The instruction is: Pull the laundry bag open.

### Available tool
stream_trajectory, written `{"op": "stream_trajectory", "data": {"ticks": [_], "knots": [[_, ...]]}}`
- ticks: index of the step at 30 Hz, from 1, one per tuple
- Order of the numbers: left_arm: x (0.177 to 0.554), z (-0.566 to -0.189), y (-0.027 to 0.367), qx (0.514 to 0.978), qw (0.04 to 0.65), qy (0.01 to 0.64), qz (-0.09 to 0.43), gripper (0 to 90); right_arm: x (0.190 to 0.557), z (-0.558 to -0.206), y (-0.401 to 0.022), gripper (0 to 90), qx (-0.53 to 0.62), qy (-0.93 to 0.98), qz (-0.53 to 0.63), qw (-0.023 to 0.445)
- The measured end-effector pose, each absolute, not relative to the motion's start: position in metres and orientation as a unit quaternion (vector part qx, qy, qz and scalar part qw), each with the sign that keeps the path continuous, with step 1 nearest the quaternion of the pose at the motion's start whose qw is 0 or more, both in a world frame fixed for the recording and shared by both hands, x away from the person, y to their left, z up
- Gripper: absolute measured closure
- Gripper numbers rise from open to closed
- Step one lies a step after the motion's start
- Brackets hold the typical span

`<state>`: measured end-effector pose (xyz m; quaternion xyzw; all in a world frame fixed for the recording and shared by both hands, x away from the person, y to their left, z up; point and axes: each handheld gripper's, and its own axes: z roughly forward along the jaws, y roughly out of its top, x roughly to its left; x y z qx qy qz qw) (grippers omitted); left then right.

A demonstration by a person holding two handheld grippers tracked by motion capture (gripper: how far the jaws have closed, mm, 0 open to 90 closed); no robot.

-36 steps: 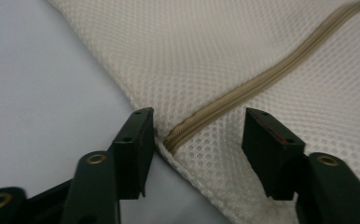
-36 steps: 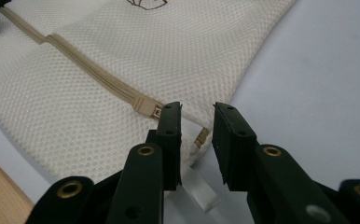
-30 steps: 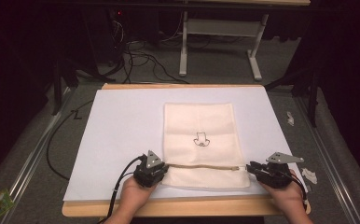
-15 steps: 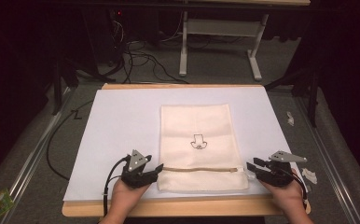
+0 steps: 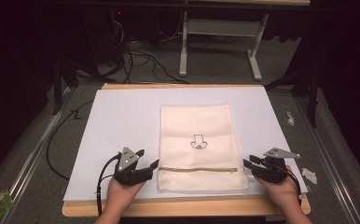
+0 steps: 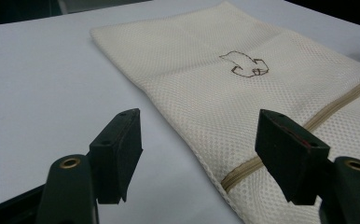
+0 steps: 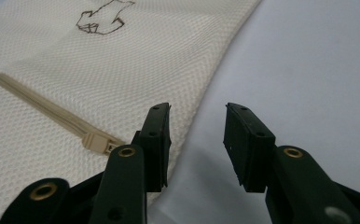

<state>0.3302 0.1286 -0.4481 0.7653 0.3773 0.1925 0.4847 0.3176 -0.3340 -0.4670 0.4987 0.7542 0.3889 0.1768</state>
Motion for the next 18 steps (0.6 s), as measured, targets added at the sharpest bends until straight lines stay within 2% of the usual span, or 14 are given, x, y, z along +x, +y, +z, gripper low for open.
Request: {"op": "stream_trajectory", "data": {"ticks": [11,18], "knots": [[0.328,-0.45,0.124,0.778,0.476,0.365,0.189,32.6,0.314,-0.476,-0.323,62.8,0.487,0.779,0.365,0.15],[0.328,-0.452,0.121,0.783,0.47,0.361,0.186,32.8,0.309,-0.476,-0.32,63.7,0.487,0.78,0.36,0.157]]}}
